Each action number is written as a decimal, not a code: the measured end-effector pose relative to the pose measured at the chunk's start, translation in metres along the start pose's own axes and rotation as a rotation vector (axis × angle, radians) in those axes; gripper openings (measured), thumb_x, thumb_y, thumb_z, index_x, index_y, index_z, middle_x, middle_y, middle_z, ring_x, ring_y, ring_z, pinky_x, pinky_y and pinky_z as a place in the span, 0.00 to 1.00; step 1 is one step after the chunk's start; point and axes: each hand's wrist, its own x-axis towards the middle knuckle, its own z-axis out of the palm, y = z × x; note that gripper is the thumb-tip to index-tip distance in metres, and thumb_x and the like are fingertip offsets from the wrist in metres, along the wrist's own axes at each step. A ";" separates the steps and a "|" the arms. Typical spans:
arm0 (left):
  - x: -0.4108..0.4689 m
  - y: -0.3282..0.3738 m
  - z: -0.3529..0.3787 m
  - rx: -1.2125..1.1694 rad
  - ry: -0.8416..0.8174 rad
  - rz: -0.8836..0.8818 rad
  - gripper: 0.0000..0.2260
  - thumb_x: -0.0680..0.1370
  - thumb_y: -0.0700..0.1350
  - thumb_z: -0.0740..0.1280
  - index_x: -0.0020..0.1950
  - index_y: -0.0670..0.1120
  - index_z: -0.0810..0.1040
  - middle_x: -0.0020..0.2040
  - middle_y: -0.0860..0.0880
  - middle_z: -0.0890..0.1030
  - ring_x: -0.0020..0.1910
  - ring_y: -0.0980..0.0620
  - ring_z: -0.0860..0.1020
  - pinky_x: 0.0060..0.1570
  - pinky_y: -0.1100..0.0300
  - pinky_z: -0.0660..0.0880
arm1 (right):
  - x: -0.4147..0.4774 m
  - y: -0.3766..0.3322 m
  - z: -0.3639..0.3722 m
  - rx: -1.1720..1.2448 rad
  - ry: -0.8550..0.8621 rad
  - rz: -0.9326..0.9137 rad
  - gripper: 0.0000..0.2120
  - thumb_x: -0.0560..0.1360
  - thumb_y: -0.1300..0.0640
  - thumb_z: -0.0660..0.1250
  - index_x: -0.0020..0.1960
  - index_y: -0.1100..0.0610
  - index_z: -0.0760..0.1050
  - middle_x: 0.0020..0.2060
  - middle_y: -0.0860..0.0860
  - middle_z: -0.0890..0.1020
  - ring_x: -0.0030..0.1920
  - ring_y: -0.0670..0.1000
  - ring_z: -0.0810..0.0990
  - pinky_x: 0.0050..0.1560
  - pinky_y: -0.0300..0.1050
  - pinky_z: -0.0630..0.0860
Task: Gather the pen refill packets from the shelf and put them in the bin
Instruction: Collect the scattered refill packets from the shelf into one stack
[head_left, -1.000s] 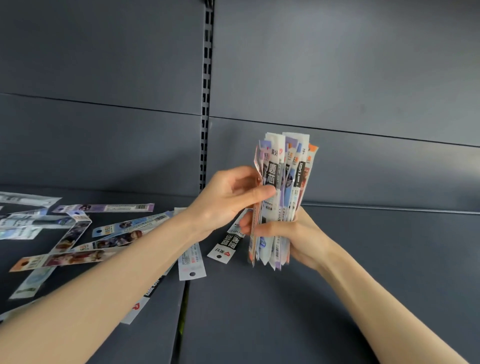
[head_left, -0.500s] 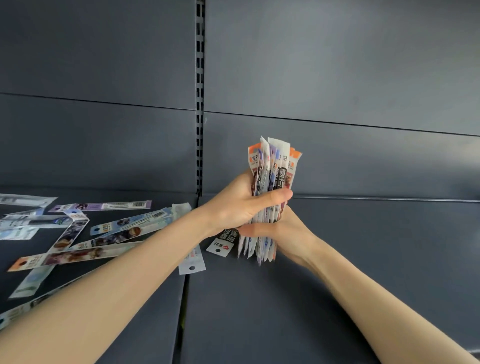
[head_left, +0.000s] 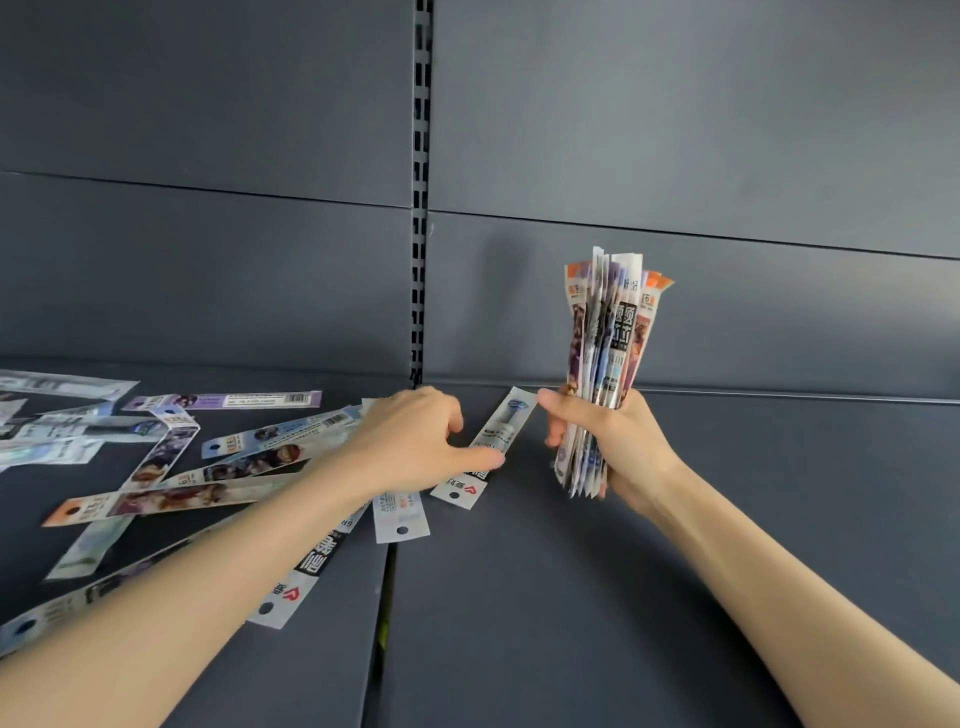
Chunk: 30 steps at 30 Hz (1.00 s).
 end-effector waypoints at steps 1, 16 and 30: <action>0.000 0.002 0.003 0.088 -0.020 -0.005 0.26 0.69 0.66 0.66 0.57 0.48 0.77 0.54 0.51 0.77 0.54 0.50 0.75 0.50 0.56 0.69 | 0.001 0.001 0.000 0.013 -0.004 -0.002 0.12 0.72 0.60 0.71 0.31 0.58 0.75 0.27 0.53 0.78 0.31 0.53 0.76 0.35 0.48 0.74; -0.012 0.002 -0.034 -0.683 0.355 0.282 0.07 0.69 0.40 0.75 0.44 0.43 0.81 0.39 0.50 0.85 0.36 0.54 0.81 0.38 0.62 0.76 | -0.001 -0.013 -0.005 -0.268 -0.084 -0.094 0.07 0.69 0.62 0.74 0.47 0.61 0.82 0.45 0.59 0.85 0.42 0.49 0.82 0.50 0.44 0.79; -0.012 0.028 -0.027 -1.090 0.159 0.393 0.17 0.69 0.52 0.68 0.56 0.50 0.77 0.52 0.52 0.83 0.51 0.58 0.82 0.49 0.66 0.78 | -0.010 -0.009 0.035 -0.064 -0.248 -0.173 0.09 0.63 0.69 0.74 0.42 0.61 0.79 0.36 0.56 0.84 0.40 0.56 0.84 0.46 0.52 0.82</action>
